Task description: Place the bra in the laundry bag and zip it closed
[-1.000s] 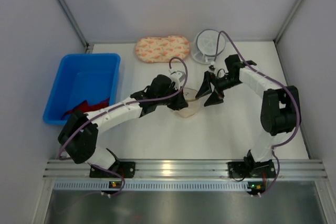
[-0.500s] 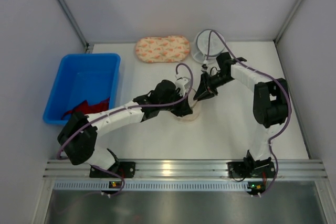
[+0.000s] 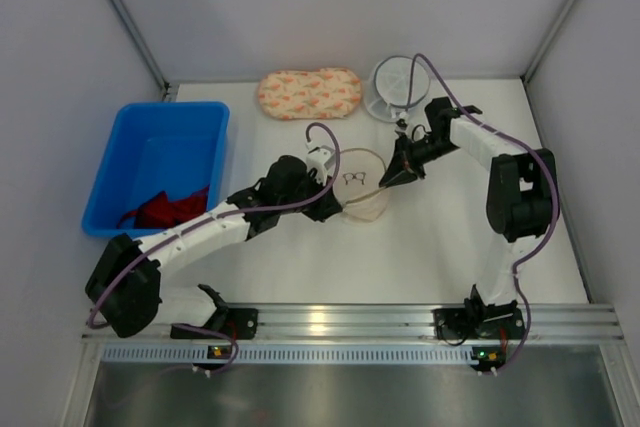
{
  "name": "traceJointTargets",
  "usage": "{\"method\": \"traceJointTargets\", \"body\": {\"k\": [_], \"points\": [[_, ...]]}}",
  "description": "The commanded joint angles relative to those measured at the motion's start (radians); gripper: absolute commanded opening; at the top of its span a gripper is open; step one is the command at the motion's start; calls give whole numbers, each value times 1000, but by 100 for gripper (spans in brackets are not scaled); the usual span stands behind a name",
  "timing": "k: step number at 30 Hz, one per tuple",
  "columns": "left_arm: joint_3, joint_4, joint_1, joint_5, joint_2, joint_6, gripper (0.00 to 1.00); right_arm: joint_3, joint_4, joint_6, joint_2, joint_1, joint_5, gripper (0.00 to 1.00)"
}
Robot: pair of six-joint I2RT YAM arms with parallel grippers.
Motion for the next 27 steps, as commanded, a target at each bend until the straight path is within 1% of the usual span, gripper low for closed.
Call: {"method": "traceJointTargets", "body": {"k": [1,4,5,6,7,8,9,10,11,12,15,16,18,19,21,22,24,25,27], "points": [[-46,-90,54,-43,-60,49,0,37,6,-61,-51,-42,76,0],[-52,-91,95,-19,-66,59,0,36,6,-67,-59,-48,83,0],[-45,-91,99,35,-65,69,0,34,9,-65,-60,-54,83,0],[-20,-90,99,67,-58,72,3,30,9,-65,-62,-54,83,0],[-5,-90,97,96,-51,76,17,27,12,-65,-68,-59,81,0],[12,-91,93,139,-34,75,37,22,21,-65,-72,-60,86,0],[43,-91,92,149,-26,73,69,19,24,-62,-80,-60,92,0],[58,-91,92,156,-19,76,85,14,29,-62,-83,-66,96,0],[72,-91,92,158,-11,81,94,7,35,-59,-88,-72,107,0],[98,-93,92,156,-6,85,98,-1,47,-58,-102,-80,113,0],[142,-102,94,126,-8,109,98,-61,104,-47,-143,-158,142,0],[150,-103,97,123,-6,112,98,-76,119,-45,-151,-225,153,0],[178,-109,112,107,-2,119,98,-111,163,-47,-168,-294,193,0],[188,-114,118,95,7,133,98,-116,176,-49,-168,-360,204,0],[228,-145,135,84,23,148,98,-112,205,-45,-148,-422,236,0],[239,-155,143,81,38,154,98,-107,237,-38,-139,-477,244,0],[265,-171,168,80,49,153,98,-85,269,-23,-103,-525,270,0],[273,-174,177,72,61,152,98,-81,324,-13,-93,-560,280,0],[300,-198,195,64,76,151,98,-64,378,34,-50,-589,308,0]]}}
